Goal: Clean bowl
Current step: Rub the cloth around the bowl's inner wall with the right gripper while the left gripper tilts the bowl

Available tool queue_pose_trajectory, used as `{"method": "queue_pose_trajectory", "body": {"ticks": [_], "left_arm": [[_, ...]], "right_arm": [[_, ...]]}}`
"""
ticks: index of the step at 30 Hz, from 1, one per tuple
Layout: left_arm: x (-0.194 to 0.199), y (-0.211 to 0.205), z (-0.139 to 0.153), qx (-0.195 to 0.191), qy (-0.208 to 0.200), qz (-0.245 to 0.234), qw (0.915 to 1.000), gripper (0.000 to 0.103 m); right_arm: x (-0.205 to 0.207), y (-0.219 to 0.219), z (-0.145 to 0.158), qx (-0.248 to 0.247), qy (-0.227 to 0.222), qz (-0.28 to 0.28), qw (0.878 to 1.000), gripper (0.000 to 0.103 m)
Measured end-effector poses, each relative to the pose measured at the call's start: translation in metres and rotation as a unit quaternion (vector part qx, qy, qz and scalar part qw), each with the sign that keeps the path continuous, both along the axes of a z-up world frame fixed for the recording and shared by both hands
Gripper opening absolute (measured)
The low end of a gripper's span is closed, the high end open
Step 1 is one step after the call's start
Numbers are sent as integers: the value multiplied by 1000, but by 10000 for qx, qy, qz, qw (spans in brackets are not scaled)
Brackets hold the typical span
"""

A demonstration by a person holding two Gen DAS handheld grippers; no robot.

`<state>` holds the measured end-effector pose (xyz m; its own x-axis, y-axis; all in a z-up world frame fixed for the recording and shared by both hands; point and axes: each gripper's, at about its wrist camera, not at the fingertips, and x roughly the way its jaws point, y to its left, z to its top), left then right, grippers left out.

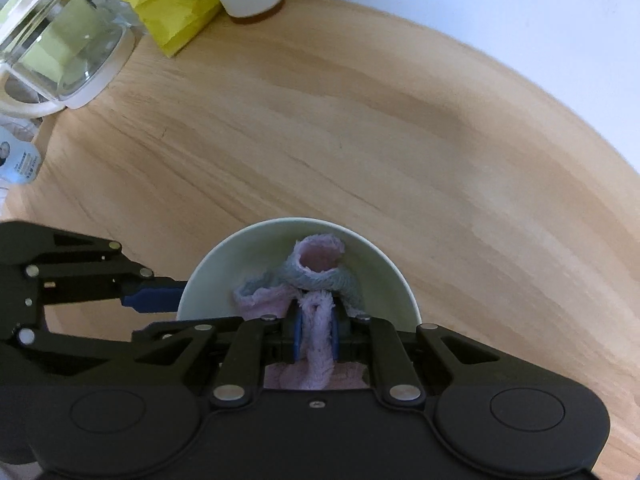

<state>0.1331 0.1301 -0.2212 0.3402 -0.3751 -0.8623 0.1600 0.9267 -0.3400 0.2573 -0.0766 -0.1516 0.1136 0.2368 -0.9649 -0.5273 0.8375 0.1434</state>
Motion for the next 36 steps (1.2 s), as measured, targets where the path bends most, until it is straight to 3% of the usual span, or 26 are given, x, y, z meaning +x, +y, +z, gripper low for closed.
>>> {"method": "queue_pose_trajectory", "body": {"ticks": [7, 14, 20, 31, 36], "left_arm": [[-2, 0, -3, -13, 131, 92, 9999, 20], [-3, -2, -1, 17, 110, 98, 9999, 20], [0, -3, 2, -29, 76, 79, 9999, 20], [5, -1, 0, -82, 105, 152, 9998, 19], [8, 8, -4, -380, 212, 338, 9985, 19]], "right_arm": [[-11, -3, 16, -188, -741, -35, 9971, 14], [-23, -4, 33, -323, -1092, -7, 9935, 13], [-22, -13, 37, -436, -837, -12, 9955, 13], [-23, -5, 20, -805, -387, 1087, 9901, 14], [-12, -9, 17, -648, -154, 935, 9934, 14]]}}
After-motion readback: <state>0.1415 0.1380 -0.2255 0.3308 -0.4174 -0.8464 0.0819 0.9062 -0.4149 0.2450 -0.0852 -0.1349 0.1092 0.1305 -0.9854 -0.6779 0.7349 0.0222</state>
